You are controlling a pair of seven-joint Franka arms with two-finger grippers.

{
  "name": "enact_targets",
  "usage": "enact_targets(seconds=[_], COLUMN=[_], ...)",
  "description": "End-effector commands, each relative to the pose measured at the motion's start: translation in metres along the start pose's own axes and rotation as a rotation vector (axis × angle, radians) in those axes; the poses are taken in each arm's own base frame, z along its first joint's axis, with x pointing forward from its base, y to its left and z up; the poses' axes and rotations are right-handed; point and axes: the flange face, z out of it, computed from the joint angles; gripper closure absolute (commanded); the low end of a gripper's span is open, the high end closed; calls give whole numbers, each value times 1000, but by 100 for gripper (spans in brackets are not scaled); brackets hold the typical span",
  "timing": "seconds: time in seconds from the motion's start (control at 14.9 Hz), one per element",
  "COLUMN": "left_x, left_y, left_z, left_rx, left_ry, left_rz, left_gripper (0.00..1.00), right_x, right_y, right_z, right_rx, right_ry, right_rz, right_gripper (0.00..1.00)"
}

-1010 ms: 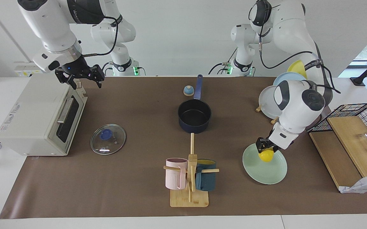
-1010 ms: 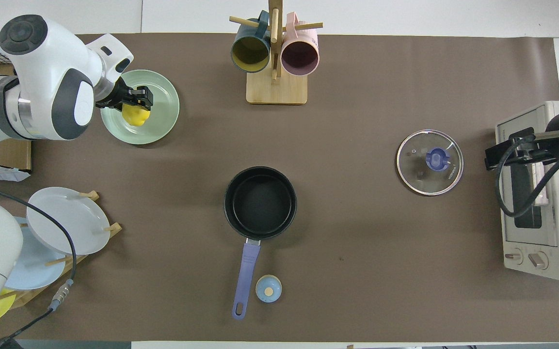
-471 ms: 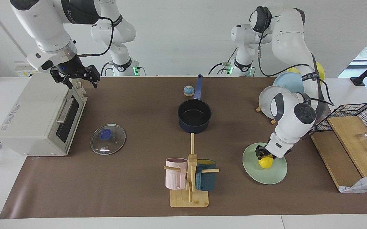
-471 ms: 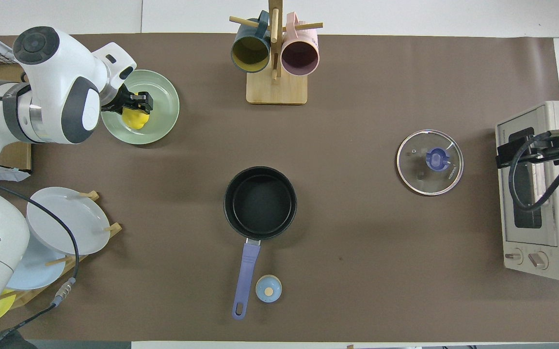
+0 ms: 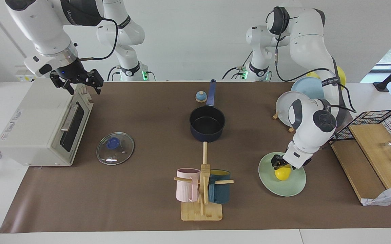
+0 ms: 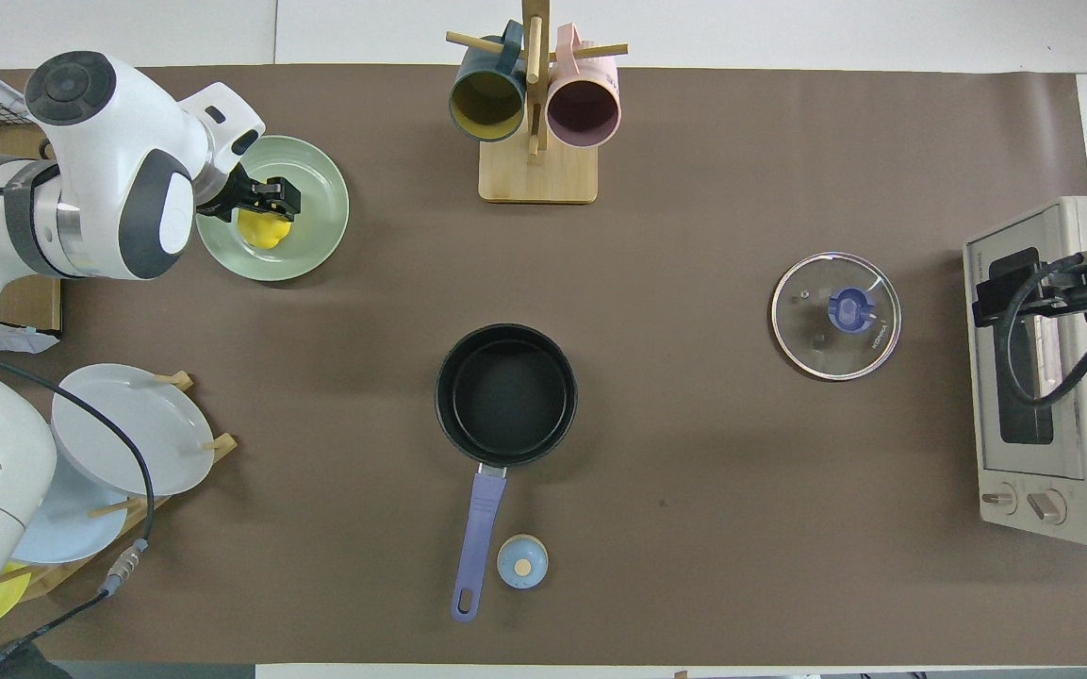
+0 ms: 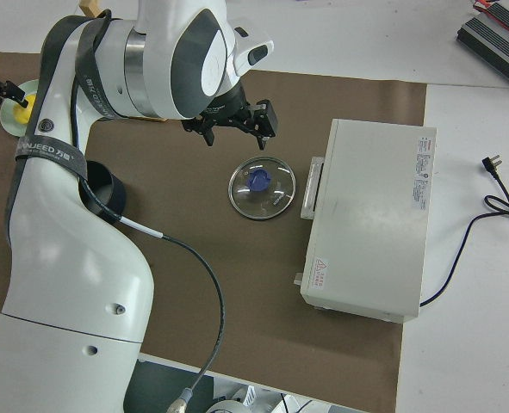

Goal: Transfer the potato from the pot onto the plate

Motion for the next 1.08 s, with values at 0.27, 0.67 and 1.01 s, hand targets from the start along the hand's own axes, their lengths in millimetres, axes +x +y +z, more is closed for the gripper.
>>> enact_targets(seconds=[0.27, 0.67, 1.01], left_x=[-55, -133, -172], left_y=[-20, -23, -19], left_z=[-180, -274, -256], left_rx=[15, 29, 37], left_ry=[55, 25, -53], left_rz=[-19, -38, -30], left_gripper=[0, 0, 0], right_x=[-5, -5, -5], right_y=[1, 2, 2], right_z=[-3, -3, -3], right_rx=[19, 20, 20], right_ry=[-1, -4, -2], right_rz=[23, 25, 25], right_gripper=[0, 0, 0])
